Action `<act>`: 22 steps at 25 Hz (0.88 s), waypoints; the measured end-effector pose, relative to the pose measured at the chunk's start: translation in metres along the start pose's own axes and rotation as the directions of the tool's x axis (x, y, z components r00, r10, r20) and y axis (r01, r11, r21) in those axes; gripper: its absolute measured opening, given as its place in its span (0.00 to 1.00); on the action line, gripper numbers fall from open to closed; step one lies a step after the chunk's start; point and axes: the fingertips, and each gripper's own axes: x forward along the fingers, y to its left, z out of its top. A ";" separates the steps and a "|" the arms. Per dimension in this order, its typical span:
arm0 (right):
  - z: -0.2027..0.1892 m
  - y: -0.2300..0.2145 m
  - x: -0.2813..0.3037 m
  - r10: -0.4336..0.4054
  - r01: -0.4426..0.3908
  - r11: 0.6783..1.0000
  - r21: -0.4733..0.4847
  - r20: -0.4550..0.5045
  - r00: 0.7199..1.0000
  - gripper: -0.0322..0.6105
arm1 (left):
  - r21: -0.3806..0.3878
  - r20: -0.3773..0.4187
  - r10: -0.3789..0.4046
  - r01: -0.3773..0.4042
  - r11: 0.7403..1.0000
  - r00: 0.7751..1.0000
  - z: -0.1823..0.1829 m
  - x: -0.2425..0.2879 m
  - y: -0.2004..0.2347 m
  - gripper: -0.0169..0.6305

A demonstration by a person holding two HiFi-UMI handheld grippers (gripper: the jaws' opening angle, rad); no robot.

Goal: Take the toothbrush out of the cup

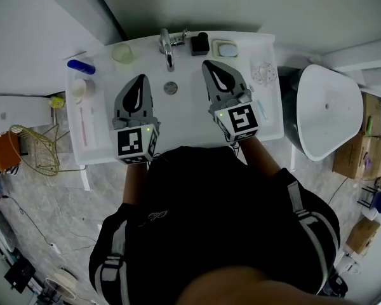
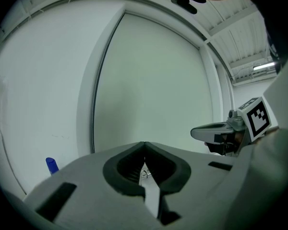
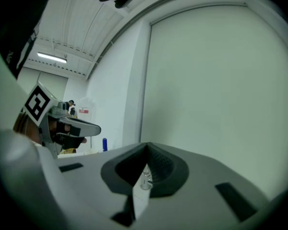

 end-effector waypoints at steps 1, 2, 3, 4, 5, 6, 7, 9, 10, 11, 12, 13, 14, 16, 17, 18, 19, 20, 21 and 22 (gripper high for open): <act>0.003 0.003 -0.002 0.012 -0.012 1.000 -0.008 0.013 1.000 0.06 | 0.005 0.002 0.001 -0.001 1.000 1.000 0.001 -0.001 0.000 0.03; 0.006 0.004 -0.003 0.014 -0.014 1.000 -0.015 0.024 1.000 0.06 | 0.012 0.003 0.002 -0.003 1.000 1.000 0.003 -0.002 -0.001 0.03; 0.007 0.004 -0.003 0.010 -0.009 1.000 -0.016 0.030 1.000 0.06 | 0.016 0.004 0.002 -0.002 1.000 1.000 0.003 -0.002 -0.001 0.03; 0.007 0.002 -0.003 0.002 -0.001 1.000 -0.013 0.029 1.000 0.06 | 0.016 0.003 0.000 0.000 1.000 1.000 0.002 -0.002 -0.002 0.03; 0.006 0.001 -0.003 -0.006 0.006 1.000 -0.009 0.023 1.000 0.06 | 0.012 -0.001 -0.004 0.004 1.000 1.000 0.000 -0.002 -0.002 0.03; 0.004 -0.001 -0.004 -0.011 0.011 1.000 -0.007 0.014 1.000 0.06 | 0.009 -0.004 -0.007 0.007 1.000 1.000 -0.001 -0.001 -0.003 0.03; 0.002 -0.002 -0.004 -0.014 0.014 1.000 -0.005 0.006 1.000 0.06 | 0.008 -0.007 -0.008 0.008 1.000 1.000 -0.002 -0.001 -0.003 0.03; 0.001 -0.002 -0.004 -0.018 0.018 1.000 -0.001 -0.003 1.000 0.06 | 0.007 -0.008 -0.006 0.006 1.000 1.000 -0.002 -0.003 -0.003 0.03; -0.001 -0.003 -0.005 -0.019 0.019 1.000 0.003 -0.008 1.000 0.06 | 0.007 -0.008 -0.005 0.005 1.000 1.000 -0.002 -0.003 -0.003 0.03; -0.002 -0.003 -0.005 -0.020 0.021 1.000 0.005 -0.014 1.000 0.06 | 0.006 -0.007 -0.005 0.005 1.000 1.000 -0.002 -0.003 -0.003 0.03; -0.003 -0.003 -0.005 -0.022 0.022 1.000 0.005 -0.019 1.000 0.06 | 0.006 -0.008 -0.006 0.006 1.000 1.000 -0.003 -0.003 -0.003 0.03; -0.004 -0.003 -0.005 -0.024 0.024 1.000 0.004 -0.022 0.999 0.06 | 0.005 -0.008 -0.008 0.008 1.000 1.000 -0.003 -0.003 -0.003 0.03; -0.004 -0.003 -0.005 -0.025 0.025 1.000 0.002 -0.024 0.999 0.06 | 0.006 -0.009 -0.009 0.009 1.000 1.000 -0.003 -0.003 -0.003 0.03; -0.002 -0.002 -0.006 -0.026 0.026 1.000 -0.003 -0.021 0.999 0.06 | 0.007 -0.012 -0.012 0.012 1.000 1.000 -0.002 -0.003 -0.003 0.03; 0.000 -0.002 -0.006 -0.026 0.026 1.000 -0.004 -0.019 0.999 0.06 | 0.006 -0.013 -0.015 0.015 1.000 1.000 -0.002 -0.003 -0.004 0.03; 0.001 -0.003 -0.007 -0.027 0.027 1.000 -0.004 -0.017 0.999 0.06 | 0.003 -0.014 -0.018 0.018 1.000 1.000 -0.002 -0.003 -0.004 0.03; 0.001 -0.004 -0.007 -0.028 0.028 1.000 -0.002 -0.018 0.999 0.06 | -0.002 -0.015 -0.021 0.021 1.000 1.000 -0.003 -0.003 -0.005 0.03; 0.001 -0.005 -0.007 -0.029 0.029 1.000 0.000 -0.020 0.999 0.06 | -0.007 -0.015 -0.023 0.023 1.000 1.000 -0.004 -0.002 -0.004 0.03; 0.000 -0.006 -0.007 -0.030 0.030 1.000 0.001 -0.024 0.999 0.06 | -0.011 -0.016 -0.023 0.023 1.000 1.000 -0.005 -0.002 -0.004 0.03; -0.002 -0.006 -0.007 -0.032 0.032 0.999 0.001 -0.028 0.999 0.06 | -0.013 -0.016 -0.023 0.023 1.000 1.000 -0.005 -0.002 -0.004 0.03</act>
